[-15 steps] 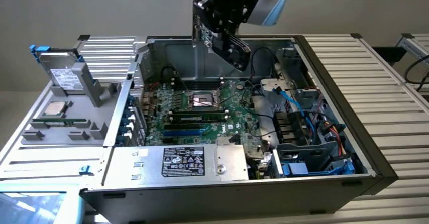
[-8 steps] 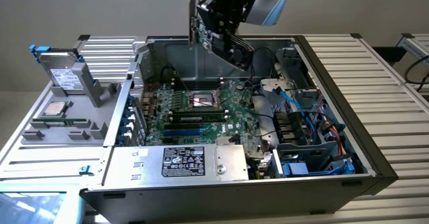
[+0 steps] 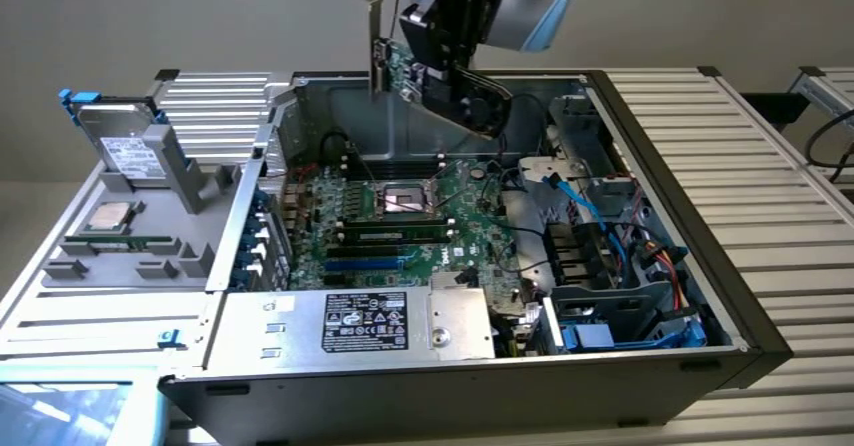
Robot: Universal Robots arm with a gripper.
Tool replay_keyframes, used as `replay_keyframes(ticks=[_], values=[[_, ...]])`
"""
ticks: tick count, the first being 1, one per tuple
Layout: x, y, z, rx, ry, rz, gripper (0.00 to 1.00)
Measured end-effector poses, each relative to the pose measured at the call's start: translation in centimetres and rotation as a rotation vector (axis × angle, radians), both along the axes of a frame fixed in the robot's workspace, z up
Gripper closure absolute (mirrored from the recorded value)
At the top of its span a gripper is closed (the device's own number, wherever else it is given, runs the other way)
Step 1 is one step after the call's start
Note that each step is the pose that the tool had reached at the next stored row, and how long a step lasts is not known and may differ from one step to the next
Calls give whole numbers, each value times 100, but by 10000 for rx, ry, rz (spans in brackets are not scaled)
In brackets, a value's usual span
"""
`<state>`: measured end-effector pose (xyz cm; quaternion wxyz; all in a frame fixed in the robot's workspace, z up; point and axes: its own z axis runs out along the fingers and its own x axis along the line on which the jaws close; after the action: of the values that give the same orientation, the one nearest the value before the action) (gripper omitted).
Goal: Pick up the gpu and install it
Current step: 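Insert the gpu into the slot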
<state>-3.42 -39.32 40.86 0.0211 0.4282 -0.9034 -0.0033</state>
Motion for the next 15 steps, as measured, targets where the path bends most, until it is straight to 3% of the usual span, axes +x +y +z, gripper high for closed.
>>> replay_keyframes(ticks=[15], values=[[0,0,-16,-43,-153,2719,72]])
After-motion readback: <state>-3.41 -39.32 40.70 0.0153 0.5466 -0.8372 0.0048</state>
